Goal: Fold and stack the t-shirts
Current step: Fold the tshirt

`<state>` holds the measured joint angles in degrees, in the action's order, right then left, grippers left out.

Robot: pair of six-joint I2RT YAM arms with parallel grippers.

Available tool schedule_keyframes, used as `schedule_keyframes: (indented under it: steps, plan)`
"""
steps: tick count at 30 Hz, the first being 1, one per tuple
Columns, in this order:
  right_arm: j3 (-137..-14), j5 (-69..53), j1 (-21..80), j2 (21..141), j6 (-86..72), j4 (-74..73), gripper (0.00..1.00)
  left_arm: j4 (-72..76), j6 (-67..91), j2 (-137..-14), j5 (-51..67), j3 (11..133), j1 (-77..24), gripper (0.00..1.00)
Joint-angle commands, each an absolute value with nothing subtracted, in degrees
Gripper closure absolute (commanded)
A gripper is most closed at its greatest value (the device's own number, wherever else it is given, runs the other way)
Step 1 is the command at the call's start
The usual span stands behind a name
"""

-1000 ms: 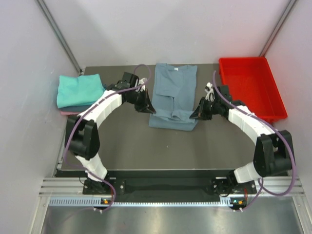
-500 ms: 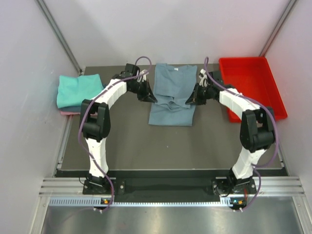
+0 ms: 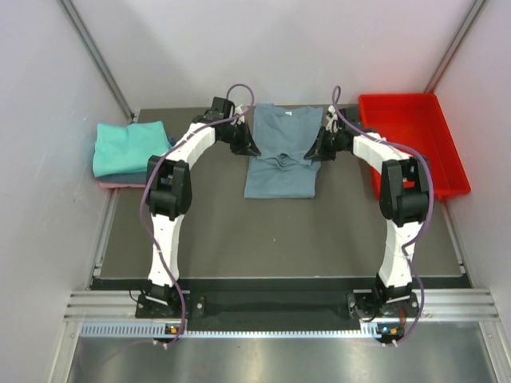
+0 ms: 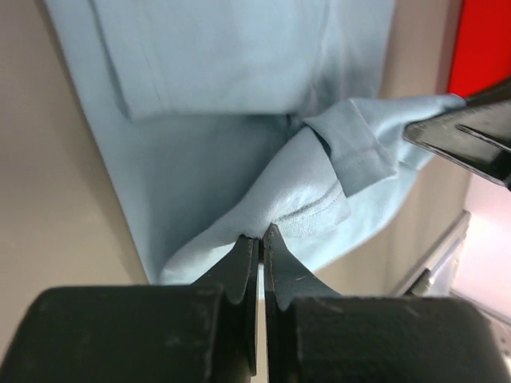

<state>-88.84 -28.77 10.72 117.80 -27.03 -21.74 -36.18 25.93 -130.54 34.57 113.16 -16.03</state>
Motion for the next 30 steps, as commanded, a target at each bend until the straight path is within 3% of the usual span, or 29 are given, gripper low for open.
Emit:
schedule_keyframes:
  steps: [1, 9, 10, 11, 12, 14, 15, 16, 21, 30]
  plan:
    - [-93.86, -29.53, 10.37, 119.61, -26.46, -17.32, 1.00, -32.61, 24.26, -132.36, 32.79, 117.76, -15.56, 1.00]
    - [-96.42, -28.12, 10.63, 121.99, -24.88, -15.91, 0.99, -31.29, 24.00, -134.21, 31.03, 119.62, -15.47, 0.99]
    - [-96.33, -27.86, 10.63, 121.91, -24.53, -15.73, 0.91, -31.12, 23.99, -134.21, 30.68, 119.62, -15.47, 0.94]
    - [-96.33, -27.43, 10.55, 121.56, -24.26, -15.65, 0.68, -30.94, 24.08, -134.12, 29.98, 119.62, -15.38, 0.87]
    - [-96.42, -26.99, 10.55, 121.12, -23.65, -15.73, 0.59, -30.85, 24.00, -133.86, 28.93, 119.79, -15.47, 0.69]
    - [-96.24, -26.11, 10.37, 118.23, -22.94, -15.73, 0.41, -31.37, 22.25, -132.11, 28.30, 120.76, -15.38, 0.57]
    - [-96.07, -25.93, 10.20, 116.99, -22.24, -15.99, 0.39, -31.81, 21.71, -131.23, 27.78, 121.63, -15.29, 0.46]
    - [-95.63, -25.93, 9.76, 115.68, -22.06, -16.43, 0.38, -33.03, 21.45, -128.96, 26.56, 121.47, -15.12, 0.43]
    - [-89.14, -28.38, 7.56, 105.66, -23.64, -20.64, 0.36, -36.38, 24.25, -120.25, 30.05, 112.61, -11.79, 0.41]
    - [-61.98, -34.63, 7.38, 94.22, -26.89, -18.29, 0.37, -35.96, 28.82, -111.45, 39.45, 85.81, -9.23, 0.35]
